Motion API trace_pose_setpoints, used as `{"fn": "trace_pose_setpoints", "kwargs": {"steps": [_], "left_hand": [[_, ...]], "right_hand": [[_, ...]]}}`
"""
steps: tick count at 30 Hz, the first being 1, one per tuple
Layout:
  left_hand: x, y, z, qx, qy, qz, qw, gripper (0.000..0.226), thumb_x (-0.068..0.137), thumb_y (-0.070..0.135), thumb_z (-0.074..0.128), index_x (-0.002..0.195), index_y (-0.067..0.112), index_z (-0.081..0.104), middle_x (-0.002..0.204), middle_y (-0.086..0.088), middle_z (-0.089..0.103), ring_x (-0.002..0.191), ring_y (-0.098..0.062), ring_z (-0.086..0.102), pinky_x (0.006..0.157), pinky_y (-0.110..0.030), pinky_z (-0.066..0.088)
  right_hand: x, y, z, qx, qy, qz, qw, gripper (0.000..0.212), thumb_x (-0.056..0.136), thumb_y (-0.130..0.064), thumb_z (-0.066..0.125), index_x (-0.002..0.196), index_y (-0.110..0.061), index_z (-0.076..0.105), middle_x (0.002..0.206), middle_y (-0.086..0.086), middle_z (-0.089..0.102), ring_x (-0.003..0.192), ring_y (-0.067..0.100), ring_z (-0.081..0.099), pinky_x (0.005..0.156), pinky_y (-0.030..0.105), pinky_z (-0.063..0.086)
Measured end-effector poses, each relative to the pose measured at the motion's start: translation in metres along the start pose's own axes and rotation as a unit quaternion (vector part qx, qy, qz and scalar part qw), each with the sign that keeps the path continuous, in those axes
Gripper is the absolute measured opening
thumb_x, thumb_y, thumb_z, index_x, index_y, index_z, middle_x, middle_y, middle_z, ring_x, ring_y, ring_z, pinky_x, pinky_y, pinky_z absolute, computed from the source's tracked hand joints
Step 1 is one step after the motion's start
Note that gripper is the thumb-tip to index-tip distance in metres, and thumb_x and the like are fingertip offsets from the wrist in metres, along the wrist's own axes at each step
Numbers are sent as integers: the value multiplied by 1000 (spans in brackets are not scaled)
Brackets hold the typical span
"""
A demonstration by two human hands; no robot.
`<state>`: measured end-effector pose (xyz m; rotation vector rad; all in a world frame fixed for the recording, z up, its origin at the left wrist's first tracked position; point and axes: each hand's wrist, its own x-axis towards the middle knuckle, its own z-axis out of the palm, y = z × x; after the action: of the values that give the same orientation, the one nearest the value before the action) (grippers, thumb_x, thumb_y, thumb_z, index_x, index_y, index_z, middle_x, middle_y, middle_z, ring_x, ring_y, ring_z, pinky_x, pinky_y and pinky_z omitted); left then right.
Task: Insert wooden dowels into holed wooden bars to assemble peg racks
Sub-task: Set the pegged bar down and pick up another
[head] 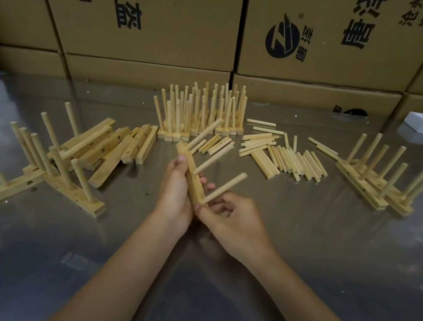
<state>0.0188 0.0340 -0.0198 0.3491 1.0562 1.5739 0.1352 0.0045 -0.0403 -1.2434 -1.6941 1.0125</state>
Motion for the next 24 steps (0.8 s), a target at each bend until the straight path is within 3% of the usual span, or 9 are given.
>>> {"fn": "trace_pose_setpoints", "kwargs": {"steps": [3,5,7,10,12,14,17,21,24], "left_hand": [[4,2,-3,46,-13,38,998,35,106,17,44,141,18,46,110,-9,64,88,-16,66,81,-35,58],[9,5,-9,118,28,81,989,48,104,9,44,150,19,38,130,-9,60,99,-14,63,99,-36,51],[12,11,-15,163,80,111,977,52,99,5,41,148,23,41,135,-10,56,110,-20,60,106,-40,45],[18,18,-23,180,132,139,965,47,94,4,37,134,26,50,131,-13,56,111,-27,59,100,-41,48],[21,21,-27,194,147,160,956,42,93,5,38,127,26,51,129,-15,56,105,-28,59,99,-43,48],[22,22,-29,219,149,184,947,39,92,6,40,123,26,51,130,-13,54,111,-30,57,103,-48,46],[25,21,-28,239,158,213,934,34,94,8,42,121,25,53,127,1,47,109,-18,51,99,-39,44],[26,21,-30,256,165,228,925,36,93,7,41,125,20,53,124,2,45,106,-15,47,88,-30,36],[26,21,-28,264,166,221,924,32,96,10,45,126,18,54,127,-2,48,110,-18,50,95,-33,40]], "right_hand": [[11,5,-5,-27,58,6,998,17,75,-35,76,71,-19,70,65,-10,69,55,-1,59,57,22,49],[21,5,-10,-49,78,5,996,20,75,-30,77,67,-14,68,62,-6,66,52,0,53,56,23,46],[34,0,-10,-75,81,-1,994,22,75,-29,78,63,-14,66,54,-10,62,48,-1,50,49,14,40],[58,-12,6,-124,55,-12,991,23,73,-27,78,59,-15,64,48,-13,58,47,-1,52,44,11,35],[74,-21,23,-172,26,-23,985,24,75,-29,77,61,-13,64,58,-4,63,53,5,56,50,23,44],[87,-28,41,-204,-3,-36,978,29,78,-30,73,59,-12,60,62,3,61,59,16,58,51,30,44],[105,-32,60,-262,-30,-41,964,27,82,-23,63,57,-19,54,61,0,54,59,18,54,47,27,34],[126,-31,72,-296,10,-24,955,35,84,-39,65,59,-19,52,62,1,53,62,22,53,55,29,34],[139,-26,75,-303,33,-15,952,32,86,-46,67,72,-17,63,76,4,64,75,24,60,63,29,39]]}}
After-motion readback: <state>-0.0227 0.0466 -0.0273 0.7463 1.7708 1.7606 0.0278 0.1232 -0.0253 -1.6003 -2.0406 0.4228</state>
